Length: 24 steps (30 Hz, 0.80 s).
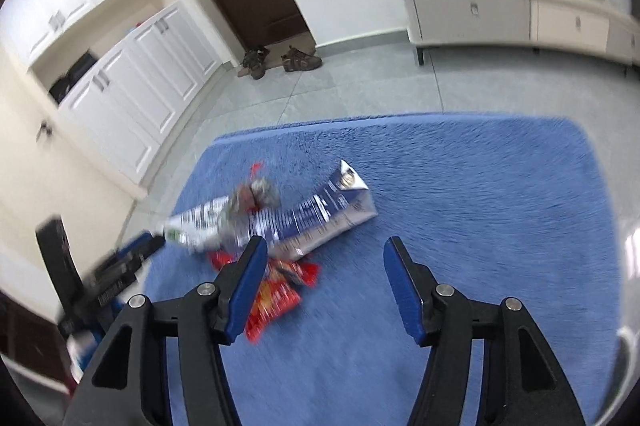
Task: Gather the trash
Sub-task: 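Grasp the white printed wrapper with the left tool while the right tool grasps the milk carton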
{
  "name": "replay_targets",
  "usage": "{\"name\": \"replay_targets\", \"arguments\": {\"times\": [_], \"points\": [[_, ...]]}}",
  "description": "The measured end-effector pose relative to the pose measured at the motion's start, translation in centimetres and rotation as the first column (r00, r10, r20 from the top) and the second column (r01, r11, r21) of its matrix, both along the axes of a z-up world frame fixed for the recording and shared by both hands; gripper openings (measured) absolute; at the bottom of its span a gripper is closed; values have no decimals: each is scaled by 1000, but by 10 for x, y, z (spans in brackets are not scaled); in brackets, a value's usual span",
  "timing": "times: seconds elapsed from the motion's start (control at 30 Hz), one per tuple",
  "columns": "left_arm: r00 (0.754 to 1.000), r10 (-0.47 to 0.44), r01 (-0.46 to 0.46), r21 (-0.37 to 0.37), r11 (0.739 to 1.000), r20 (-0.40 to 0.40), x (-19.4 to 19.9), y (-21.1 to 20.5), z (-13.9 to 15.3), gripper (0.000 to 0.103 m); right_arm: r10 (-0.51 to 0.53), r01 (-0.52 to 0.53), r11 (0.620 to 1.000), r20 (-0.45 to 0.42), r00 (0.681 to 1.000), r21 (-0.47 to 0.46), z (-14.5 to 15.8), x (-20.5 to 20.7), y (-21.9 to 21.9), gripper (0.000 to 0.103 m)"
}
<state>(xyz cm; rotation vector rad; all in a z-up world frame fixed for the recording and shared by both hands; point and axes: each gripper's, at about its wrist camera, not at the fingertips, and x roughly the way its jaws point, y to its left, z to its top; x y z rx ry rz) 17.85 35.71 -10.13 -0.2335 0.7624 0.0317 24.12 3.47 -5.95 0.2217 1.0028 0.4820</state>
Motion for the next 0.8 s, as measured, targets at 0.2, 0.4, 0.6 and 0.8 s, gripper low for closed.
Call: {"name": "replay_targets", "arguments": {"times": [0.2, 0.4, 0.6, 0.8], "points": [[1000, -15, 15, -26, 1000, -16, 21, 0, -13, 53, -67, 71, 997, -101, 993, 27, -31, 34, 23, 60], [999, -26, 25, -41, 999, -35, 41, -3, -20, 53, -127, 141, 988, -191, 973, 61, -57, 54, 38, 60], [998, -33, 30, -58, 998, -55, 48, -3, -28, 52, -196, 216, 975, -247, 949, 56, -73, 63, 42, 56], [997, -40, 34, -77, 996, -68, 45, -3, -36, 32, -176, 216, 967, -258, 950, 134, -78, 57, 29, 40]]}}
